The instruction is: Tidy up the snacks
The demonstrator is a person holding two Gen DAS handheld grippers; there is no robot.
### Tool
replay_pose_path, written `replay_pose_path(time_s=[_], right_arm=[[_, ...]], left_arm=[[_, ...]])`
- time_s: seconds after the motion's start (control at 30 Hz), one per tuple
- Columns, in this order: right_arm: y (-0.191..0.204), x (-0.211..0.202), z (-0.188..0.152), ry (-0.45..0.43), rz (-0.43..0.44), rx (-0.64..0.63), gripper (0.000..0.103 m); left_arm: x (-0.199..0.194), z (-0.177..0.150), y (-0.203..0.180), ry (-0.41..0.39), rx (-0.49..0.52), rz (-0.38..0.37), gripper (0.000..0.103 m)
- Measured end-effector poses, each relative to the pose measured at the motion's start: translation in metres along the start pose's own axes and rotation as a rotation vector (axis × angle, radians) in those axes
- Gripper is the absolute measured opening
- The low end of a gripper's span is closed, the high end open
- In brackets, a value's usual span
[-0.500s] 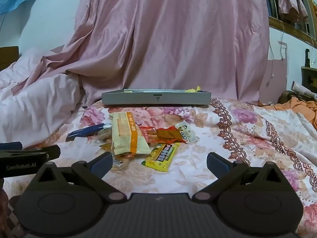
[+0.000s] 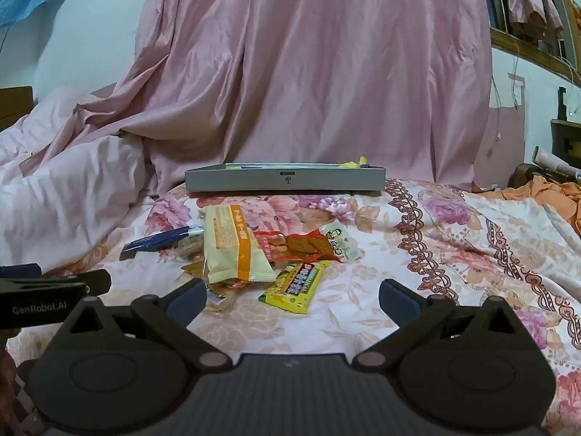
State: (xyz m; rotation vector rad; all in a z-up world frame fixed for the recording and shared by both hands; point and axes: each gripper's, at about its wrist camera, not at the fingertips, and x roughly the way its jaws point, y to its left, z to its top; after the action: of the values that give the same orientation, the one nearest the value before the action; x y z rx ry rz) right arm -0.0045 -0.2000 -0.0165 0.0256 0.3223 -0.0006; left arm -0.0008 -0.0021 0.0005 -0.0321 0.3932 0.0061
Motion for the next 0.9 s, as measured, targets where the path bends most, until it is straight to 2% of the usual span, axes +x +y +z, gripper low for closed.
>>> replay_pose_path(time_s=[0.9], right_arm=[[0.0005, -0.0008, 0.0002, 0.002, 0.002, 0.003, 0.103]], left_arm=[[0.0019, -0.0021, 0.0015, 0.005, 0.000, -0.001, 0.102]])
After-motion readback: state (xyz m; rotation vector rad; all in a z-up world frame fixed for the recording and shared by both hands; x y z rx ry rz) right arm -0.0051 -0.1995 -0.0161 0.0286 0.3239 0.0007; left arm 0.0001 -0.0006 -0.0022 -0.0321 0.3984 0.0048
